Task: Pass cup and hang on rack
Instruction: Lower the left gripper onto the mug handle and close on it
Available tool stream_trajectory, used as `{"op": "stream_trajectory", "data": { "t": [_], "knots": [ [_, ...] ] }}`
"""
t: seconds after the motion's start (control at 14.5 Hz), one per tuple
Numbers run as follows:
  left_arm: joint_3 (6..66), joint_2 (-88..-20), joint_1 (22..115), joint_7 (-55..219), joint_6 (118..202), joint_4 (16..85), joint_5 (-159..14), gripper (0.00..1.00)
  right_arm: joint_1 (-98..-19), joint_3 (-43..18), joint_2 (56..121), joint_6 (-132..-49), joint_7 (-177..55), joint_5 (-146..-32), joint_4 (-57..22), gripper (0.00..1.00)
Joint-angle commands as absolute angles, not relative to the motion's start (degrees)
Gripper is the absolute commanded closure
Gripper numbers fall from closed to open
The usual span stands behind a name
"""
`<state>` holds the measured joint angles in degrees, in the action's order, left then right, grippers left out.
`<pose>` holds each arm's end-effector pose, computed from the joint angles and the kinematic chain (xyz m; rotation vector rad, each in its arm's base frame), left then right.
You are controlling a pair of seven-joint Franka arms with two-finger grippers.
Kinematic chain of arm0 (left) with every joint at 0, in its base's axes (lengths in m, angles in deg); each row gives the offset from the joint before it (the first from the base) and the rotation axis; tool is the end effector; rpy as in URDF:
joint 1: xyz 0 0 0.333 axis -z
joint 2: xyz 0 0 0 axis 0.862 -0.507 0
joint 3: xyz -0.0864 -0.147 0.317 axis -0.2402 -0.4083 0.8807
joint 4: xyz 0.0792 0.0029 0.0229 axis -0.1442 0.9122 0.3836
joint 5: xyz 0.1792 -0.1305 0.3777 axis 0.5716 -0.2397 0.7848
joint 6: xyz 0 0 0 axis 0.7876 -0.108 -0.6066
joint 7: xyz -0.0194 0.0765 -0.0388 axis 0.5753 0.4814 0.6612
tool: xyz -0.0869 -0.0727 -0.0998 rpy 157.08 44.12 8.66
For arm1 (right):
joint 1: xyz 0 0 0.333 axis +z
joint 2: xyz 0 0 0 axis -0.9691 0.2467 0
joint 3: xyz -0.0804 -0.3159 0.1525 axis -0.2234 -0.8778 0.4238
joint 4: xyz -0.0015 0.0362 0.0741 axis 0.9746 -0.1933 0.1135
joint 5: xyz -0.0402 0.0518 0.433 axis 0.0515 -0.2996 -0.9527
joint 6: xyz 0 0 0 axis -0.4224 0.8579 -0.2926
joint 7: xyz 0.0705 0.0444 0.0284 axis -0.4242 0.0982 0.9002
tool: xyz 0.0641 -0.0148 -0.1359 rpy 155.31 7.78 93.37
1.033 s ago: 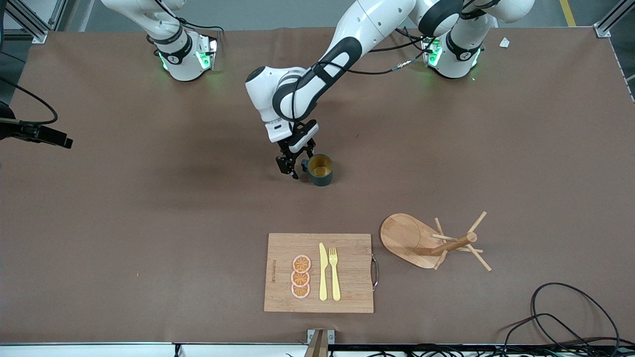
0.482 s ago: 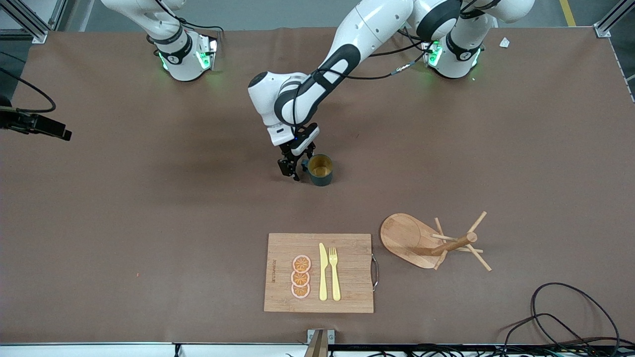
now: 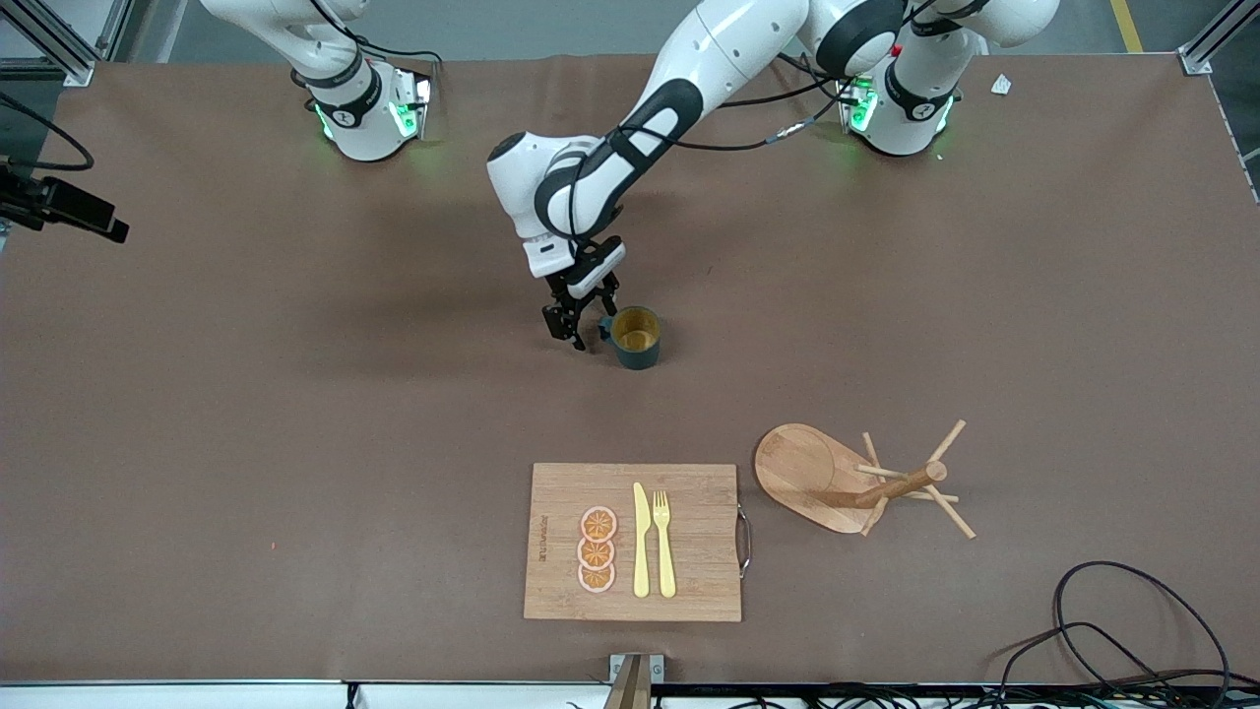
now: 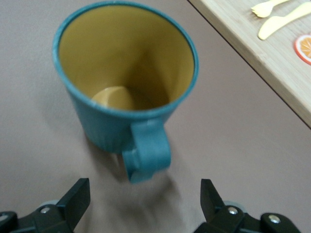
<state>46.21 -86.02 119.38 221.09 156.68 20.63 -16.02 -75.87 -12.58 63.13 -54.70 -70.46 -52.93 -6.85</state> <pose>0.3996 -0.7058 0.1124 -2.6114 -1.3742 -0.9586 0.5616 -0.0537 0.6448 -3.1101 0.2728 0.1896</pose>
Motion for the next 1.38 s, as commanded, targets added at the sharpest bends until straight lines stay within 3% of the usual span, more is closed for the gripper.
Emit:
{"op": "stream_trajectory", "data": {
  "t": [0.0, 0.28, 0.76, 1.31],
  "knots": [
    [47.5, -86.6, 122.4, 220.9, 153.6, 18.9, -15.5, 0.00, -76.2, -12.3, 60.6, -55.0, -70.9, -53.5, -9.6, 0.00],
    [48.6, -86.4, 122.5, 214.8, 150.5, 18.9, -15.6, 0.00, -76.3, -12.3, 59.3, -54.2, -71.0, -53.5, -9.6, 0.00],
    [48.6, -86.5, 119.0, 213.1, 153.0, 17.6, -15.8, 0.00, -76.4, -12.4, 58.7, -54.3, -70.5, -53.9, -9.6, 0.00],
    [48.9, -86.8, 118.6, 216.4, 154.4, 18.3, -17.7, 0.11, -76.6, -12.6, 58.6, -53.0, -67.7, -54.6, -8.7, 0.00]
  ]
}}
